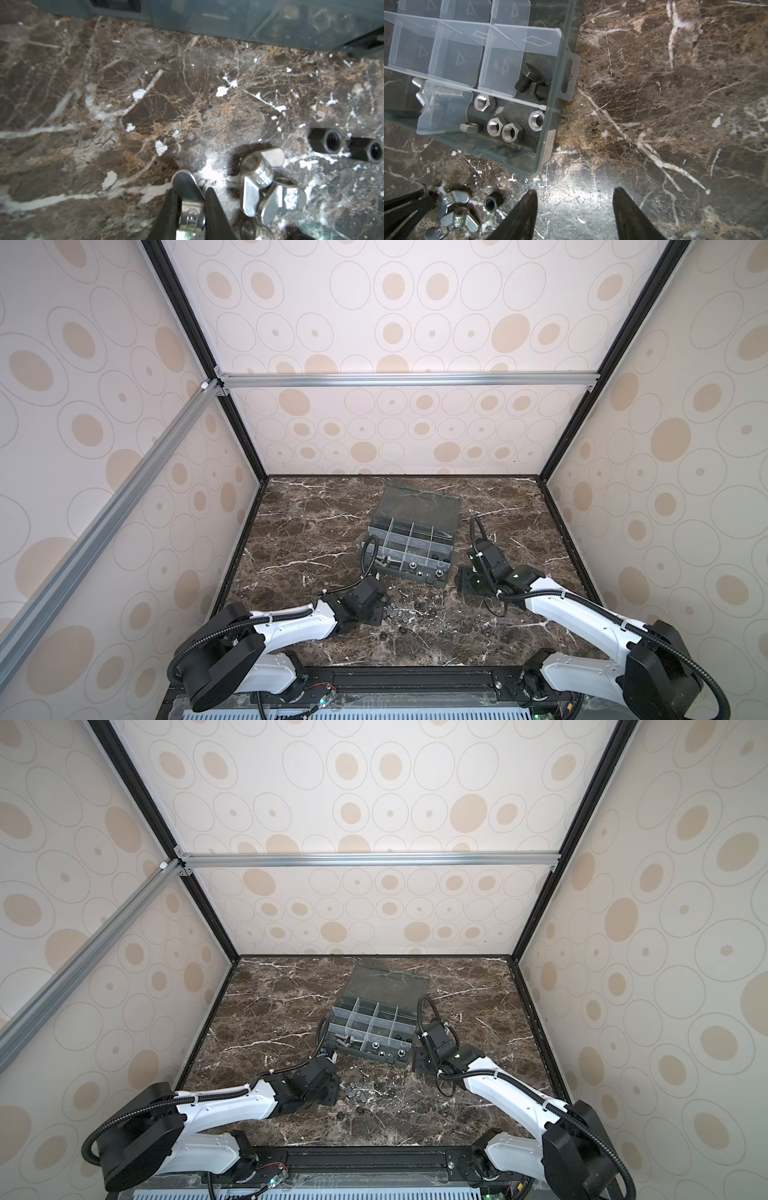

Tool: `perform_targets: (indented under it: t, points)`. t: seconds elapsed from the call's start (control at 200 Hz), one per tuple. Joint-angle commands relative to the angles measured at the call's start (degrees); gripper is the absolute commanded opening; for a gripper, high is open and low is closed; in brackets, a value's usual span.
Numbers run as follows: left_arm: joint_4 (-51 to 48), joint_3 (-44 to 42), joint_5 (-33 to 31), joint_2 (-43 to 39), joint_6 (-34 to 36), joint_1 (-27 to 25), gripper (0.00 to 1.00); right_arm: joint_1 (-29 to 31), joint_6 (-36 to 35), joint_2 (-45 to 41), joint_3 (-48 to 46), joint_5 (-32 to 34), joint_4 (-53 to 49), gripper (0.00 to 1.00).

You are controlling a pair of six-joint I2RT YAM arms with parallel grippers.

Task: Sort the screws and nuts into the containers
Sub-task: 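Lift the wing nut with the left gripper and lower it into a compartment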

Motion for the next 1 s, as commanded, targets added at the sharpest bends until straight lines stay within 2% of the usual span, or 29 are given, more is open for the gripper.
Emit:
perform_targets:
  t: [0.0, 0.21, 0.44, 0.82, 0.995]
  points:
    - [-1.6, 1.5, -1.7, 0.3, -0.2, -0.3, 0.2, -0.2, 0.4, 0.1, -0.4, 1.0, -0.4, 0.62]
    - [-1.5, 4.4, -2.4, -2.0, 0.4, -0.3, 0.18, -0.3, 0.4, -0.2, -0.7, 1.1, -0.7, 0.62]
    - [-0.5, 12.5, -3.8, -0.8, 3.9, -0.1, 0.18, -0.3, 0.1, -0.8, -0.3, 1.2, -0.8, 0.62]
    - [1.8, 34.0, -2.7, 16.1, 12.9, 2.2, 0.18, -0.2, -0.6, -2.0, 0.0, 0.7, -1.9, 0.62]
    - [1.9, 41.1, -1.5, 23.4, 13.1, 3.6, 0.18, -0.2, -0.7, -2.5, 0.0, 0.4, -2.7, 0.62]
